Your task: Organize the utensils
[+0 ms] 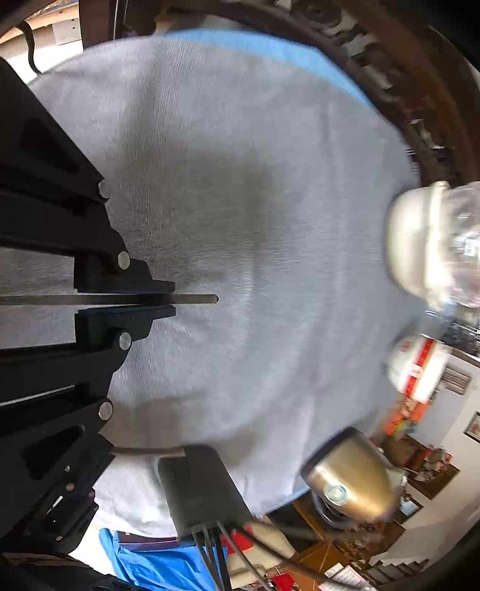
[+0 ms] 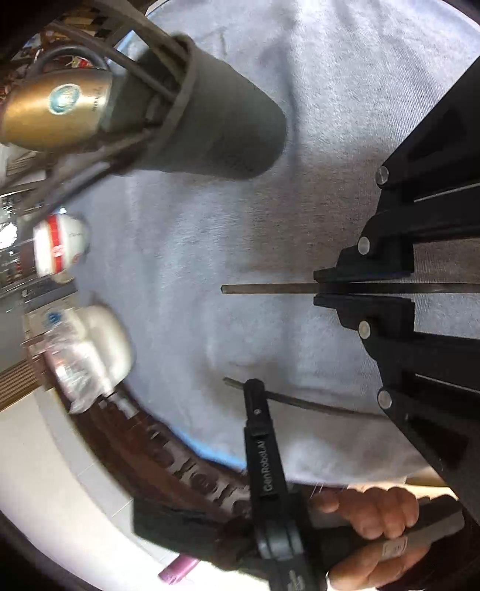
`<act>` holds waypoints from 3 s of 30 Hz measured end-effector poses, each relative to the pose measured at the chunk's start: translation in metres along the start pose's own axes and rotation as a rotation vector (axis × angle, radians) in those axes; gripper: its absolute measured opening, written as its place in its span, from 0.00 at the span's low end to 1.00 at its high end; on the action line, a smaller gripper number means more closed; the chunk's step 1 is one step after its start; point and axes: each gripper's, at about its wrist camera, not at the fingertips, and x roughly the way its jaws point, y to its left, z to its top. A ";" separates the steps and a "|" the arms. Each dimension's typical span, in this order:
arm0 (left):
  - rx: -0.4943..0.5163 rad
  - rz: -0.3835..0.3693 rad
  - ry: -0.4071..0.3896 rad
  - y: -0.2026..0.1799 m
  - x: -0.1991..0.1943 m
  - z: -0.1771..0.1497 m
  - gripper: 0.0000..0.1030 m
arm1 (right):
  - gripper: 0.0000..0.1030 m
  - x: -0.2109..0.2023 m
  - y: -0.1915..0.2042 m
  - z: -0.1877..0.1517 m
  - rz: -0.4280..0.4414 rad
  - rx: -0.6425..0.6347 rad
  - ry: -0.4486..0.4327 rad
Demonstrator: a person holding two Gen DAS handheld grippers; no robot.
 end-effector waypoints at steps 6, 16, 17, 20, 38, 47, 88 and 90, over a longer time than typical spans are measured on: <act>0.051 0.004 -0.153 -0.024 -0.060 0.001 0.05 | 0.06 -0.051 -0.002 0.008 0.080 0.006 -0.187; 0.123 -0.020 -0.356 -0.069 -0.133 -0.003 0.05 | 0.06 -0.131 -0.002 0.006 0.139 -0.020 -0.479; 0.130 -0.021 -0.368 -0.075 -0.139 -0.002 0.05 | 0.06 -0.132 -0.001 0.007 0.139 -0.024 -0.498; 0.154 -0.027 -0.401 -0.087 -0.148 0.000 0.05 | 0.06 -0.142 0.001 0.008 0.136 -0.027 -0.550; 0.272 -0.065 -0.507 -0.153 -0.196 0.000 0.05 | 0.06 -0.217 -0.031 0.014 0.052 -0.012 -0.842; 0.331 -0.097 -0.573 -0.191 -0.223 0.011 0.05 | 0.06 -0.247 -0.027 0.028 0.010 -0.075 -0.949; 0.265 -0.071 -0.647 -0.218 -0.155 0.030 0.05 | 0.06 -0.164 -0.068 0.084 -0.196 0.080 -0.928; 0.265 -0.067 -0.647 -0.217 -0.154 0.030 0.05 | 0.06 -0.163 -0.068 0.084 -0.193 0.078 -0.923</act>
